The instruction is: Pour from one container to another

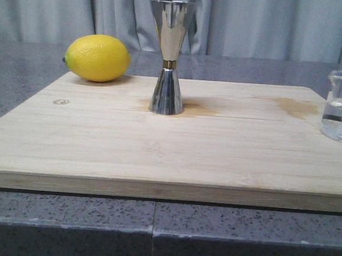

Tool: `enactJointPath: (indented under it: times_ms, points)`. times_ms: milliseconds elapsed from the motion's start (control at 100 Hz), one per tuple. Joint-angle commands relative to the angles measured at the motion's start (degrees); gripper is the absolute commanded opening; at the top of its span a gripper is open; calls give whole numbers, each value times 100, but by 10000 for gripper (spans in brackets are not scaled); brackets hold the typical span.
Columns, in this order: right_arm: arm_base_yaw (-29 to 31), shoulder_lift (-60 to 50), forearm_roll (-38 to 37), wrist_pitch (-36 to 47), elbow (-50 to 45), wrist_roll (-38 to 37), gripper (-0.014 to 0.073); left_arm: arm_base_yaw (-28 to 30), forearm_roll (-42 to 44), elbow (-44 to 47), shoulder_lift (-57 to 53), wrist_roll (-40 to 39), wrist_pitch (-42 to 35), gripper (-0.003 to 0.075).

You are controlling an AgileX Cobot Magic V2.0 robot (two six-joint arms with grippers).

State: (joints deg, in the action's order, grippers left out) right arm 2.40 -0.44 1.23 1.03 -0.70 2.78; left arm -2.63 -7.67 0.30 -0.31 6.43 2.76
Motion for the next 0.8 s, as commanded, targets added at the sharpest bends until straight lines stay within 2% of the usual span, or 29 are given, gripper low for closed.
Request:
enactJointPath:
  times_ms: [0,190,290,470,790]
  points:
    - [21,-120,10,640,-50,43,-72,-10,-14,153,-123,-7,-469,-19]
    - [21,-120,-2,700,-50,43,-72,-10,-14,153,-123,-7,-597,-19]
    - [21,-120,252,651,13,-48,-72,-10,-26,71,-123,-7,-745,-19]
    - [21,-120,416,-262,556,-48,-72,-10,-289,-419,-102,-7,-644,-19]
    - [21,649,245,-1712,2096,-17,-72,-10,-283,-2141,1037,33,935,-19]
